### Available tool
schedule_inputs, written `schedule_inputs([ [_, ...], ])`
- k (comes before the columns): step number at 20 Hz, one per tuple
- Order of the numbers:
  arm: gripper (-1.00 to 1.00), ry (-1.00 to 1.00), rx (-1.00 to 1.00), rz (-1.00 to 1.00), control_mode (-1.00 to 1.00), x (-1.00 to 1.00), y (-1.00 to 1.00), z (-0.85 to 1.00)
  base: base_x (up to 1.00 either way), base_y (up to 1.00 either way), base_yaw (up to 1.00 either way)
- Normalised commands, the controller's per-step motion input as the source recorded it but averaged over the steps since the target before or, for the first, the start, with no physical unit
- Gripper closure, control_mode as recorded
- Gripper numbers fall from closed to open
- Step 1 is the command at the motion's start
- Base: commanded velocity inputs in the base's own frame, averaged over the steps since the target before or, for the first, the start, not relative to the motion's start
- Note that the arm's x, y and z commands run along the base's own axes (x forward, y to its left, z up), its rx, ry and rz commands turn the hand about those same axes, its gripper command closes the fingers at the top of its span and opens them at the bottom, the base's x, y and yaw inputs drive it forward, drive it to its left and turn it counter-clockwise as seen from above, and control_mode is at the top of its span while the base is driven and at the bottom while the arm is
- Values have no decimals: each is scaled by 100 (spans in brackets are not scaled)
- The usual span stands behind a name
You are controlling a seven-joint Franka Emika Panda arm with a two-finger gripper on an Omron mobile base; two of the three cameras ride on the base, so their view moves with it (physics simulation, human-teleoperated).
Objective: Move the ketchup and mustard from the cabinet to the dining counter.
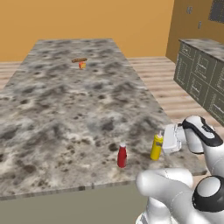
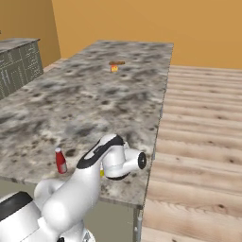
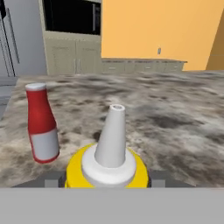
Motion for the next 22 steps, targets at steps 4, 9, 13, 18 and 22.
schedule_inputs([
  [4, -100, -3, 0, 0, -100, -33, 21, 0, 0, 0, 0],
  [9, -100, -5, 0, 0, -100, -30, 9, 3, 0, 0, 0],
  [13, -100, -5, 0, 0, -100, -8, 0, 48, 0, 0, 0],
  [18, -100, -15, 0, 0, -100, -17, 0, 78, 0, 0, 0],
  [22, -100, -27, -1, 0, -100, -58, 0, 85, 0, 0, 0],
])
